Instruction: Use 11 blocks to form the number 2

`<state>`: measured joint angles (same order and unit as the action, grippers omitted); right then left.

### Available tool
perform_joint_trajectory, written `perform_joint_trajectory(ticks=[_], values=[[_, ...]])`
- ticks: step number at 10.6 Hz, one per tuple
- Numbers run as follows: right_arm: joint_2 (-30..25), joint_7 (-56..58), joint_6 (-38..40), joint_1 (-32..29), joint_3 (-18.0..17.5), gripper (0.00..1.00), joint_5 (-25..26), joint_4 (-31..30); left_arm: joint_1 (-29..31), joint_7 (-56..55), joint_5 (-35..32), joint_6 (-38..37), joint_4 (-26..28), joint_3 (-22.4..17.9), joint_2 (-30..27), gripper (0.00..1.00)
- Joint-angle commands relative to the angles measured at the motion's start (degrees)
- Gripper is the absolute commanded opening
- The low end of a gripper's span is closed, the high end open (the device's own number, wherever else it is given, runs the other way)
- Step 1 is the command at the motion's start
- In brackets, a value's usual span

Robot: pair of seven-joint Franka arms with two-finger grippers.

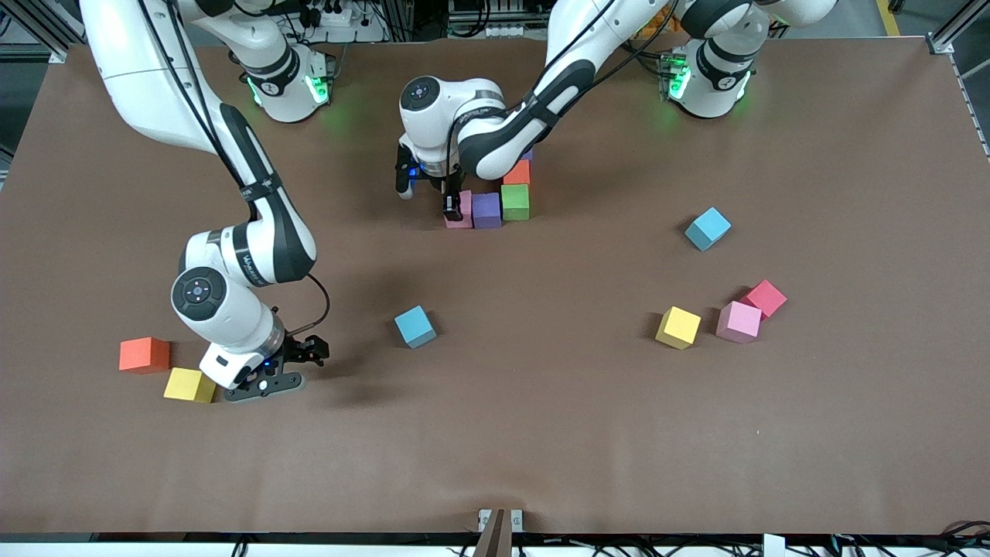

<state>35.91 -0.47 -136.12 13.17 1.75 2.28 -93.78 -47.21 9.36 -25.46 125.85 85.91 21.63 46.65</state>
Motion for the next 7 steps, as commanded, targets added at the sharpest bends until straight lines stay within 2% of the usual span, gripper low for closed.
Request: perform_joint_trajectory(ticks=[1,7], values=[[0.48,-0.67,0.42,-0.16,-0.25,1.0,0.53,0.88,0.19,-0.39,-0.9,1.32,0.57,-1.06,0.55,0.56],[0.74,-0.67,0.33,-0.08,-0.25,1.0,0.53,0.88,-0.25,-0.57,-1.52,1.85,0.66,-1.15,1.51,0.56]])
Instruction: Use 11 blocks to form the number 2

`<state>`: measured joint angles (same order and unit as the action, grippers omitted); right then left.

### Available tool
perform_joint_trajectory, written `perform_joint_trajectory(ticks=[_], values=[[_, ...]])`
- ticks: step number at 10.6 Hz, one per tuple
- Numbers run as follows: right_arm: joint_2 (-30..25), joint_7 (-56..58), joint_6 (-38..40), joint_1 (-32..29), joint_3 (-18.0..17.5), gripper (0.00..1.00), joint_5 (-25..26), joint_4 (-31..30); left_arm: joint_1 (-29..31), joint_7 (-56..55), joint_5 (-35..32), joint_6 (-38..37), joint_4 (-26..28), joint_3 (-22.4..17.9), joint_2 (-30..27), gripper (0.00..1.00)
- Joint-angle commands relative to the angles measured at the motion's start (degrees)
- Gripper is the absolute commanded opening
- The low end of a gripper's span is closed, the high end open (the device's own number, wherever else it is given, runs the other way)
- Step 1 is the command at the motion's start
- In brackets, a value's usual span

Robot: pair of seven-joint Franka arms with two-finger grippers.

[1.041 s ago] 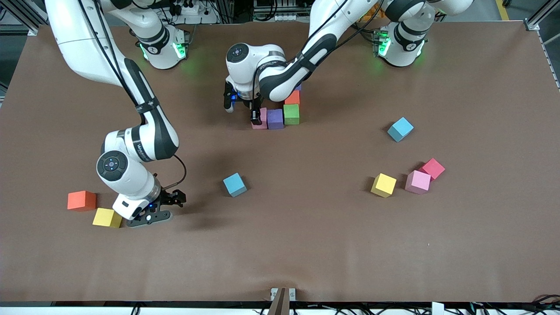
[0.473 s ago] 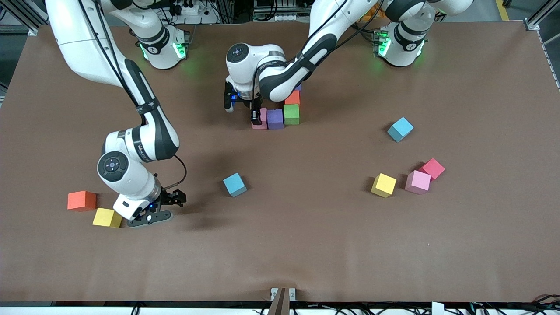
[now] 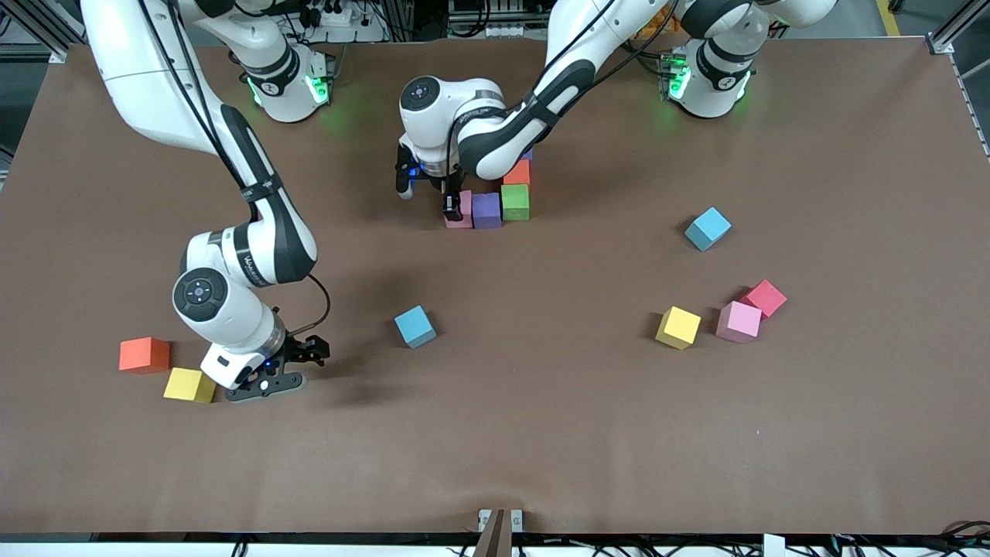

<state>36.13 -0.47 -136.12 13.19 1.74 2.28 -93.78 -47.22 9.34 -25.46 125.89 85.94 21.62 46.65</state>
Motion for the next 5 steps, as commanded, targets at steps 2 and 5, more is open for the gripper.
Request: perform_joint_trajectory(ticks=[2,5], values=[[0.6,-0.67,0.33,-0.18,-0.25,1.0,0.53,0.88,-0.24,-0.46,-1.52,1.82,0.72,-1.14,1.6,0.56],[0.6,-0.76,0.33,-0.18,-0.25,1.0,0.53,0.88,-0.33,-0.46,-1.61,1.82,0.72,-1.14,1.95,0.56]])
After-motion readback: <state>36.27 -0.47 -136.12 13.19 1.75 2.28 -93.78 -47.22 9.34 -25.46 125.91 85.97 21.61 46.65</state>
